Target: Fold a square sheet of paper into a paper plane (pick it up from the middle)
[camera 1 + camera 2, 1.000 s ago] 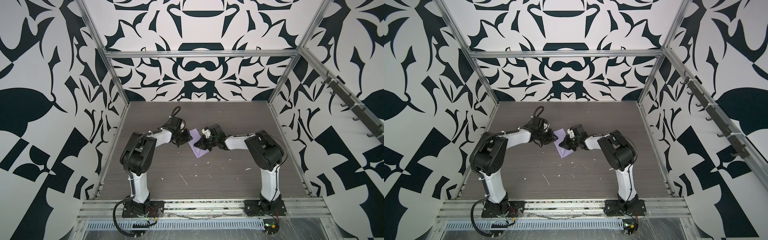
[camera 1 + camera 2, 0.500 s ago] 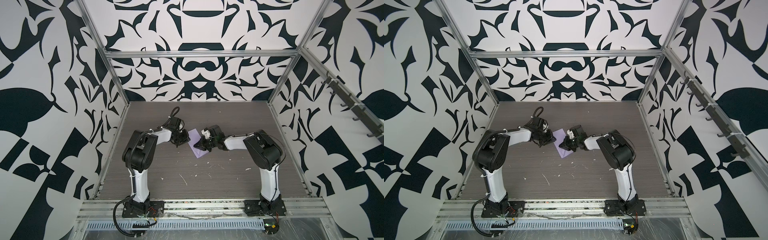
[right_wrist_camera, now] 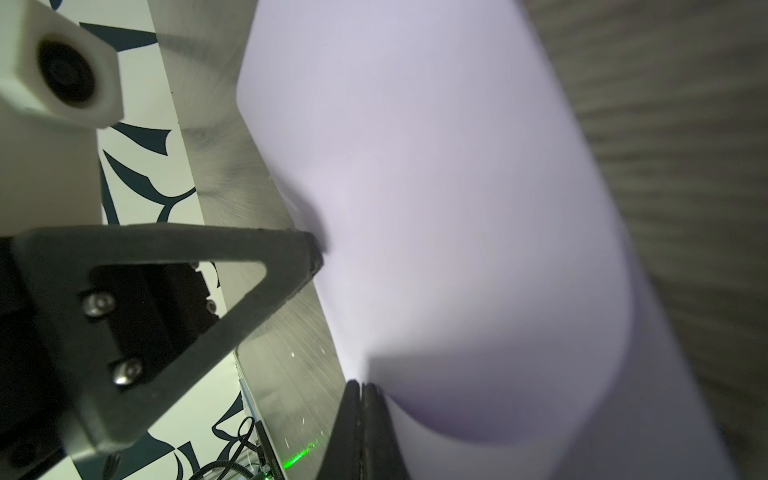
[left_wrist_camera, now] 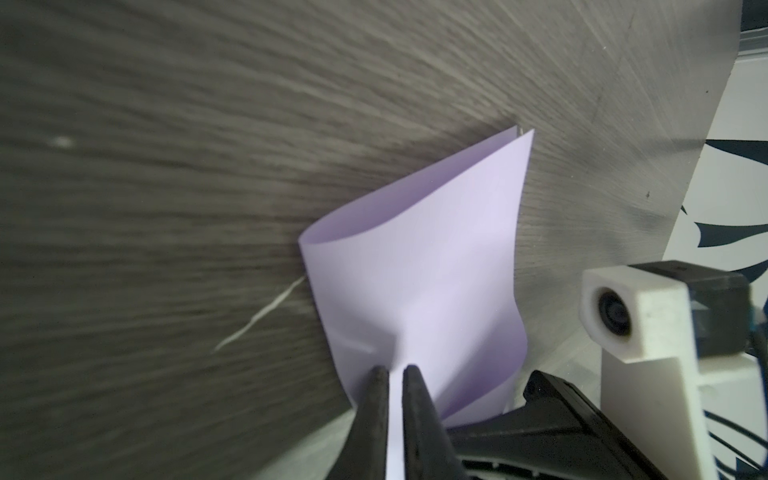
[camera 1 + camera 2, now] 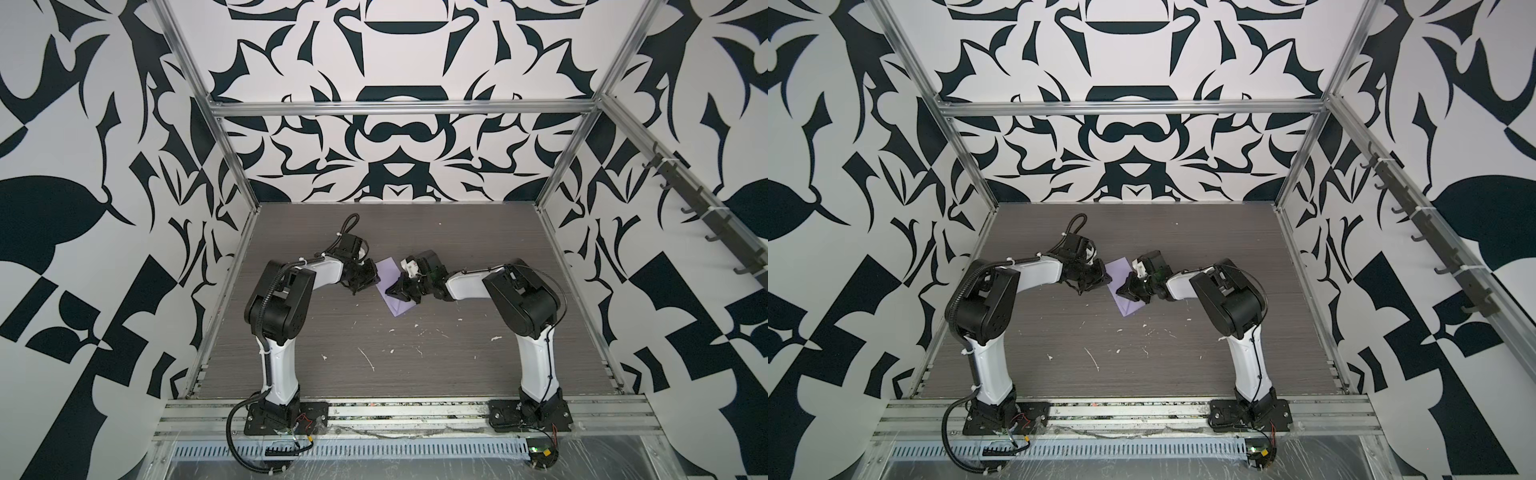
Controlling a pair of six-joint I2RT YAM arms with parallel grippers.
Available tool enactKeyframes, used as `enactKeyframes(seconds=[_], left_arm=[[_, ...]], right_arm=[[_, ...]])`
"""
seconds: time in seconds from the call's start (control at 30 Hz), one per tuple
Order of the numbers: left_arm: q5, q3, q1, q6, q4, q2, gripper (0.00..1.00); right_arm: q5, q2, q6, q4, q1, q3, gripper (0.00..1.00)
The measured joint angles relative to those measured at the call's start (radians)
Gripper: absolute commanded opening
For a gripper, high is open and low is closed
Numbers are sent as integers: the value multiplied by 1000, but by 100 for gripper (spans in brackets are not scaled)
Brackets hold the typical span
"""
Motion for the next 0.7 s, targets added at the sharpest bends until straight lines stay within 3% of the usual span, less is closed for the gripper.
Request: enactKeyframes(seconds=[0.7], left_arm=[[0, 0, 1, -1, -1, 2, 11]], right_arm=[[-7, 26, 4, 31, 5, 18, 0]])
